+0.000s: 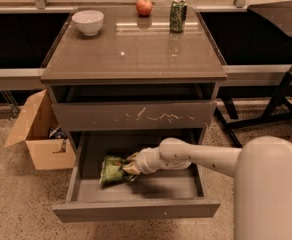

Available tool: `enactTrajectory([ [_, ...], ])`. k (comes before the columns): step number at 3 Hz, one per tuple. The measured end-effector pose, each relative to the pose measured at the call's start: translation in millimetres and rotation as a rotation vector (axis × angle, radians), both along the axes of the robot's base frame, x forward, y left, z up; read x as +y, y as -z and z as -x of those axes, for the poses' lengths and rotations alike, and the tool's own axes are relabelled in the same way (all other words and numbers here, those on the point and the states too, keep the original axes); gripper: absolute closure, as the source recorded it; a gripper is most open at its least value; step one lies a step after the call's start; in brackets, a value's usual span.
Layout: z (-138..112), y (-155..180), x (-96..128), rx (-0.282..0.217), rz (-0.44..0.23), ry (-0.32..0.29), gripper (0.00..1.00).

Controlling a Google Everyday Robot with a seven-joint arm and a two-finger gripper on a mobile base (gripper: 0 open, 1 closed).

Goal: Pick green jalapeno chip bag from middle drawer and place on counter

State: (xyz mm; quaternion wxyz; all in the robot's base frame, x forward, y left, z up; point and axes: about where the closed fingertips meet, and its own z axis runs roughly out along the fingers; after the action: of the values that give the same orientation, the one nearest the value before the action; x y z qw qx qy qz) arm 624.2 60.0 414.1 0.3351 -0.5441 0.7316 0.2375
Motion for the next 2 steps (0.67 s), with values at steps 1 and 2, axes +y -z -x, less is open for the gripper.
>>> enactTrajectory([
  [1, 16.4, -24.1, -6.1, -0.047, -0.070, -0.036, 1.00],
  [2, 29.3, -78.1, -29.1, -0.156, -0.223, -0.106, 1.00],
])
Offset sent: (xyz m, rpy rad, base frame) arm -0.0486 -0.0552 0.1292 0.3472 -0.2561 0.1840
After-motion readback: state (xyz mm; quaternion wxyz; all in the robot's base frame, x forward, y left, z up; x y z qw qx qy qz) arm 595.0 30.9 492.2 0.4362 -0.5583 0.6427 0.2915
